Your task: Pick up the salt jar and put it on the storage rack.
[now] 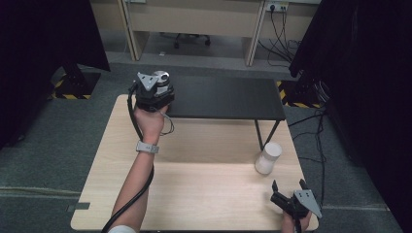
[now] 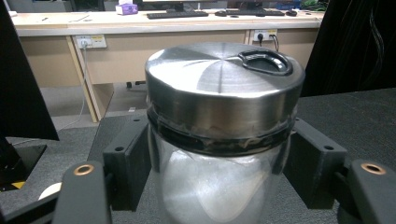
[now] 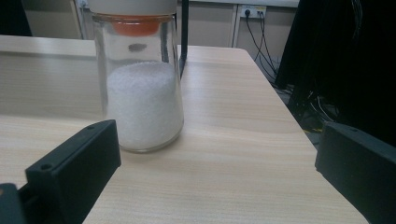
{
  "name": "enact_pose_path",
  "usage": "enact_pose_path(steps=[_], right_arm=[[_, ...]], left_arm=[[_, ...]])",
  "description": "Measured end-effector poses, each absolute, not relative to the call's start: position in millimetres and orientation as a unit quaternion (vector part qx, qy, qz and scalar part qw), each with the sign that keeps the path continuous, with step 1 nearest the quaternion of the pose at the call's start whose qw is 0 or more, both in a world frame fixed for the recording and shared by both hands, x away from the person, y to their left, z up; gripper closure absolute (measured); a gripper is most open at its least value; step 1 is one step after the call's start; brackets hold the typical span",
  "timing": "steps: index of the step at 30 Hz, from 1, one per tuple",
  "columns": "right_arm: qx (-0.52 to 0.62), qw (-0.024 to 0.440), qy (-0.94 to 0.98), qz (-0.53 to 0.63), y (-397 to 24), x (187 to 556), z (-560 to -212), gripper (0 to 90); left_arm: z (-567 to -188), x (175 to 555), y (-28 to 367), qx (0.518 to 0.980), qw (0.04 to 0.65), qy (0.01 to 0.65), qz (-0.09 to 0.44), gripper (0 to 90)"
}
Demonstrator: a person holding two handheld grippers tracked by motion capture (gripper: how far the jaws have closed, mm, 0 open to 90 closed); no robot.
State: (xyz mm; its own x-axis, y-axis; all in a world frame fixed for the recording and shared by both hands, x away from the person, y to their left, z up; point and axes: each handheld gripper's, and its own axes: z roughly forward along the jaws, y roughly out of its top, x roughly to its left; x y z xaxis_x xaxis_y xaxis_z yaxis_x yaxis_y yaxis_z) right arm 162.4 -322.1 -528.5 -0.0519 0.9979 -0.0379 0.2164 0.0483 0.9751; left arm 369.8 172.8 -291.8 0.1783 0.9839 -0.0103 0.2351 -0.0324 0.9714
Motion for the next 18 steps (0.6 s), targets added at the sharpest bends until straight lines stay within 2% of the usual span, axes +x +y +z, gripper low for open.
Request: enact_pose_path(steps=[7,12,18], right_arm=[[0.527,0.441,0.576,0.443,-322.2,162.5,-528.6,0.3],[0.526,0.442,0.578,0.442,-322.1,162.6,-528.4,0.3],[0.525,0.441,0.577,0.444,-322.5,162.1,-528.8,0.3]], left_arm=[[-299.4,366.4,171.6,0.590,0.487,0.500,0.405,29.2],[-307.8,357.1,170.0,0.579,0.497,0.493,0.419,20.6],[-306.9,356.1,172.3,0.591,0.491,0.498,0.402,5.4]])
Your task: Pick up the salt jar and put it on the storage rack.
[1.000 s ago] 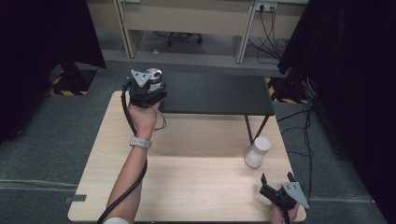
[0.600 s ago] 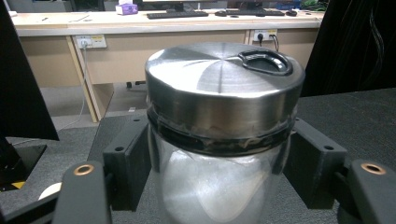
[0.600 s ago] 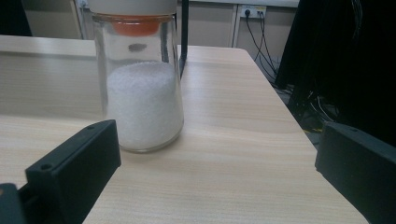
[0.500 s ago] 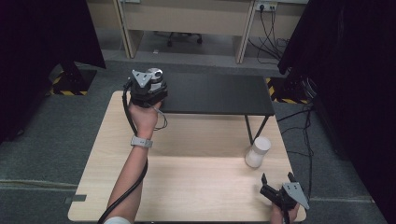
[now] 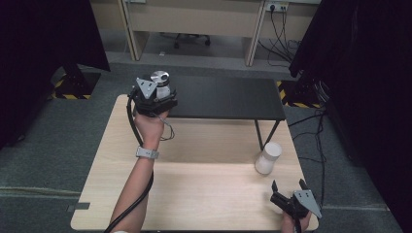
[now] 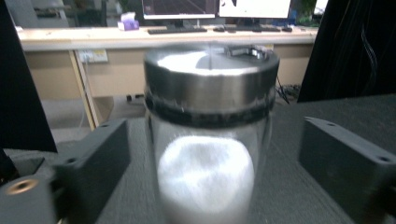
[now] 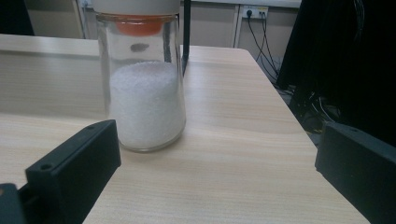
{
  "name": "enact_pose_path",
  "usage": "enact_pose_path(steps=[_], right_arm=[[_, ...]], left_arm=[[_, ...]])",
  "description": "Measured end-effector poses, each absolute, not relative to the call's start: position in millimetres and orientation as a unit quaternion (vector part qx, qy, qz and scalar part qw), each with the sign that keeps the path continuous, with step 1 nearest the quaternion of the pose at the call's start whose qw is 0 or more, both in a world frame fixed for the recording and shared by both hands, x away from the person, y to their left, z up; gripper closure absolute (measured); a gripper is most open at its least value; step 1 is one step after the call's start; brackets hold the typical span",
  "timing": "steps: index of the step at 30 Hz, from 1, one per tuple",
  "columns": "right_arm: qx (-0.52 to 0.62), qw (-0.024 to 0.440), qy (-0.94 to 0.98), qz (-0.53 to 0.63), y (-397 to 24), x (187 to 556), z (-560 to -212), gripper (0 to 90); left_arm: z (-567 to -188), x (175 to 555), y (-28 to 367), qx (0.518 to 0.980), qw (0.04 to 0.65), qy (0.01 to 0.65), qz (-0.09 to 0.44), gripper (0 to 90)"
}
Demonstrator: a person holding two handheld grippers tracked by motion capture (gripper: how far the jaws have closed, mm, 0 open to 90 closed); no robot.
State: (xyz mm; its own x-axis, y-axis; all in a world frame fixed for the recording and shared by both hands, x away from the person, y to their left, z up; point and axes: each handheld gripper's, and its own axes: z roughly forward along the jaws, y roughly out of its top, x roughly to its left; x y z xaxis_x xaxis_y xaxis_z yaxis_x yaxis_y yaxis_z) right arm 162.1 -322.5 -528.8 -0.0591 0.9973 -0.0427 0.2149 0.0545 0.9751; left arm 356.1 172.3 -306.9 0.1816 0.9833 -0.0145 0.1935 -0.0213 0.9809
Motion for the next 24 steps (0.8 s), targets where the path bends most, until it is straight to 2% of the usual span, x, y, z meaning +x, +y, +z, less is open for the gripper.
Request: enact_pose_path(steps=[3,24], right_arm=[[0.526,0.441,0.576,0.444,-322.3,161.7,-529.0,0.3],[0.523,0.441,0.580,0.442,-321.6,161.4,-528.4,0.3]], left_arm=[[-306.8,353.5,168.2,0.592,0.479,0.504,0.408,0.0],[-321.7,311.9,185.2,0.586,0.486,0.504,0.409,0.0]])
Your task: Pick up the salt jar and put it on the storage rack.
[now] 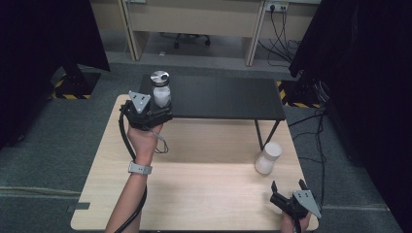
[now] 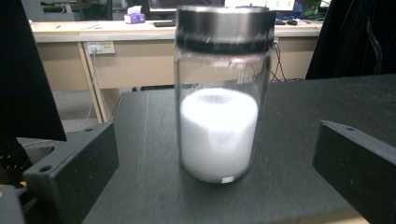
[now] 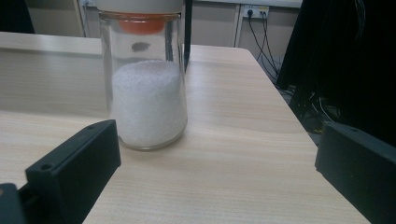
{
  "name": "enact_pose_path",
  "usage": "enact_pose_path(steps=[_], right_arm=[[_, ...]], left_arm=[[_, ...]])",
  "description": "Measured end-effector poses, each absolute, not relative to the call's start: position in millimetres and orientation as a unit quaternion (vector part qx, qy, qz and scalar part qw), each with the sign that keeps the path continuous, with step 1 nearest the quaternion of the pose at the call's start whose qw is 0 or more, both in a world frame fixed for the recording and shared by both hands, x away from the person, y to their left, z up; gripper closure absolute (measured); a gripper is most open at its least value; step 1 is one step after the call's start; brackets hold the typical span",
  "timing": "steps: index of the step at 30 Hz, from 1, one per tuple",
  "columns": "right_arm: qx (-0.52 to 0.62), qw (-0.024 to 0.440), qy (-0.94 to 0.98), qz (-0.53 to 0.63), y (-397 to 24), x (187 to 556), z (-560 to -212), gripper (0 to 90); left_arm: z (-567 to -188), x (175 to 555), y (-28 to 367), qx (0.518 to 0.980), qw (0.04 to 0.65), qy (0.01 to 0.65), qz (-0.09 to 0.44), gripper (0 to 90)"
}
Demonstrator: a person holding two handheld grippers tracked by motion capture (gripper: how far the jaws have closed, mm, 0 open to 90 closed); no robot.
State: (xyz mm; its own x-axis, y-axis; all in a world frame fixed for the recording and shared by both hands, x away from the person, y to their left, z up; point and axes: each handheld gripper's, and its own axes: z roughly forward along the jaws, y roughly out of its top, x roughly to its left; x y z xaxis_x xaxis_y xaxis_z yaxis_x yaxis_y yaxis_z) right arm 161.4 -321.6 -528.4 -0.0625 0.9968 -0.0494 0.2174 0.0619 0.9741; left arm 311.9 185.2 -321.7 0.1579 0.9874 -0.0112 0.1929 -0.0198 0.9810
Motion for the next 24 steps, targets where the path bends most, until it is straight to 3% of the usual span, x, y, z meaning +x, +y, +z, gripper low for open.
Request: enact_pose_path(steps=[24], right_arm=[[0.518,0.438,0.585,0.444,-323.4,160.1,-528.4,0.3]], left_arm=[[-363.4,243.4,213.5,0.590,0.461,0.534,0.392,0.0]])
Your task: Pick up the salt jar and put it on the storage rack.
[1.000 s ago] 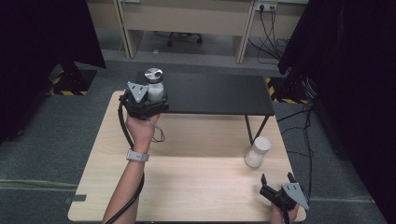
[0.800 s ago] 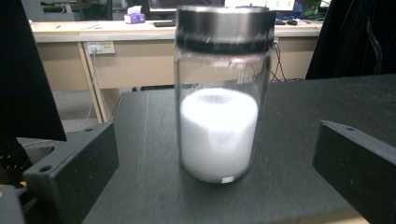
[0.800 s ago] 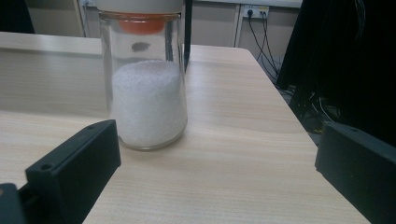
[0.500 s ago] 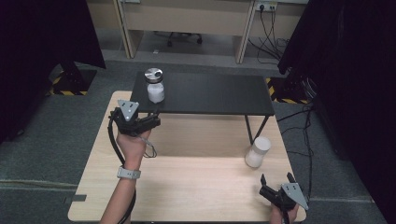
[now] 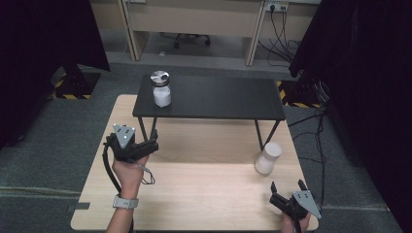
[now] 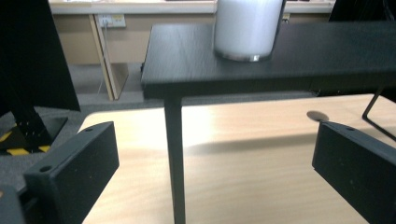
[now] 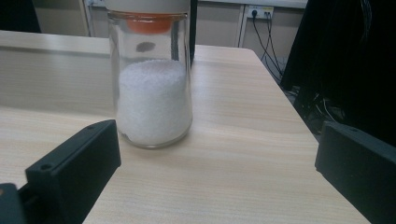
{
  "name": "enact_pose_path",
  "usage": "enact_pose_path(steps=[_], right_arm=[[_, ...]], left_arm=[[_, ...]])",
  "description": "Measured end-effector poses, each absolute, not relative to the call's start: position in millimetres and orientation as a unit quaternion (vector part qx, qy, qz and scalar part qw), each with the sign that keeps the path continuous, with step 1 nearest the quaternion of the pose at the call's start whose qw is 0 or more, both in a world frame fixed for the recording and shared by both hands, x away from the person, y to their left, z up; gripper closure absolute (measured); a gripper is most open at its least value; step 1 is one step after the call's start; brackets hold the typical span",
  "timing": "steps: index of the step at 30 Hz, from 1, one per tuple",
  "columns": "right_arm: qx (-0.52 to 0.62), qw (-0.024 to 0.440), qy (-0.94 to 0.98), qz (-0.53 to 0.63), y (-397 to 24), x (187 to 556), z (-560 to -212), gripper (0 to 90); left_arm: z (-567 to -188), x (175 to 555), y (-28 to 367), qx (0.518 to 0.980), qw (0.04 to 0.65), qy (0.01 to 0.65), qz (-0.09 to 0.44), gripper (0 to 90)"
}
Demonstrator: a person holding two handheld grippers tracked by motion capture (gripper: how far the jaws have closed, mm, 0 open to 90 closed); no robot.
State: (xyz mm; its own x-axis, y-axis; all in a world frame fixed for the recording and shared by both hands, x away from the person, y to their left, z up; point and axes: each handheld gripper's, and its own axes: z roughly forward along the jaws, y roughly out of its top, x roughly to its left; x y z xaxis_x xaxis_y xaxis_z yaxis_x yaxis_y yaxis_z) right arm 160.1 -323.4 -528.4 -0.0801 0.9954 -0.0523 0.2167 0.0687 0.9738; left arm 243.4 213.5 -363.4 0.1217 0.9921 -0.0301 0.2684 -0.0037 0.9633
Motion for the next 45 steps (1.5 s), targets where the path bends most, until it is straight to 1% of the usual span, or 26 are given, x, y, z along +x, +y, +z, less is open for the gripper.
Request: enact_pose_path(steps=[6,12,25,33,39,43,45], right_arm=[[0.519,0.436,0.588,0.443,-323.5,160.4,-527.3,0.3],[0.519,0.434,0.589,0.443,-323.8,160.5,-526.9,0.3],[0.517,0.429,0.591,0.445,-325.4,160.5,-526.3,0.3],[0.518,0.430,0.593,0.441,-324.2,161.0,-525.6,0.3],[0.519,0.427,0.595,0.441,-325.1,161.7,-524.7,0.3],[0.523,0.421,0.591,0.447,-327.3,161.8,-524.4,0.3],[0.525,0.421,0.589,0.448,-327.4,161.7,-524.6,0.3]], left_arm=[[-378.7,235.4,220.0,0.588,0.454,0.551,0.381,0.0],[-388.4,228.5,225.4,0.576,0.459,0.570,0.364,0.0],[-410.9,211.2,232.5,0.583,0.429,0.585,0.366,0.0],[-418.9,207.8,243.1,0.574,0.430,0.600,0.355,0.0],[-429.7,202.5,248.0,0.572,0.429,0.601,0.356,0.0],[-437.0,197.0,251.6,0.573,0.413,0.605,0.366,0.0],[-440.9,195.2,257.0,0.571,0.409,0.612,0.363,0.0]])
